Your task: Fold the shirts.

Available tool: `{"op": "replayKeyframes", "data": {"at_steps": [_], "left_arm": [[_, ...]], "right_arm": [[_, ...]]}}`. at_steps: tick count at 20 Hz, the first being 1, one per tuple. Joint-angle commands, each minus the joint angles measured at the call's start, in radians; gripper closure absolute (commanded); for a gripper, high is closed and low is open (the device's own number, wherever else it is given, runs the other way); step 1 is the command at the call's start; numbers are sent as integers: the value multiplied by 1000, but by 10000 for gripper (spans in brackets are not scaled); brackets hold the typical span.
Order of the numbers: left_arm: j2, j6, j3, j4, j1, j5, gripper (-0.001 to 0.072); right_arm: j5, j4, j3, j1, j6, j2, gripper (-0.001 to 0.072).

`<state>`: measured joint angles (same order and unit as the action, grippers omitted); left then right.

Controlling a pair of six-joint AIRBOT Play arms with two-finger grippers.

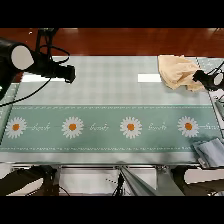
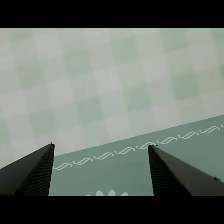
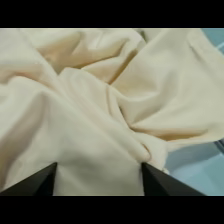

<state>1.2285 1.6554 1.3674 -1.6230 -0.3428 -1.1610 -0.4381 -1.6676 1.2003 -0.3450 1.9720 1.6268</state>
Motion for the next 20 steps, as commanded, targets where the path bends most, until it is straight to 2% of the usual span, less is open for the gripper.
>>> {"op": "replayKeyframes", "data": {"at_steps": [1, 2, 3, 4, 5, 8, 11, 13, 18, 20], "left_arm": [[3, 0, -1, 0, 0, -11, -13], [8, 0, 0, 0, 0, -11, -13], [14, 0, 0, 0, 0, -11, -13], [20, 0, 0, 0, 0, -11, -13], [25, 0, 0, 0, 0, -11, -13], [31, 0, 0, 0, 0, -11, -13], [27, 0, 16, 0, 0, -12, -13], [24, 0, 60, 0, -1, -46, -13], [21, 0, 314, 1, -1, -248, -13], [1, 0, 416, 31, -1, -262, -13]], "right_arm": [[-7, 20, 1, 5, -12, 55, 122], [1, 20, 1, 11, -13, 61, 170], [14, 25, 2, 18, -13, 61, 366], [38, 38, 2, 22, -13, 58, 613], [72, 70, 2, 24, -13, 55, 693], [164, 196, 2, 25, -13, 19, 694], [213, 203, 2, 25, -23, -85, 695], [217, 204, 2, 25, -54, -195, 694], [231, 203, 2, 84, -67, -542, 694], [259, 203, 2, 154, -68, -677, 694]]}}
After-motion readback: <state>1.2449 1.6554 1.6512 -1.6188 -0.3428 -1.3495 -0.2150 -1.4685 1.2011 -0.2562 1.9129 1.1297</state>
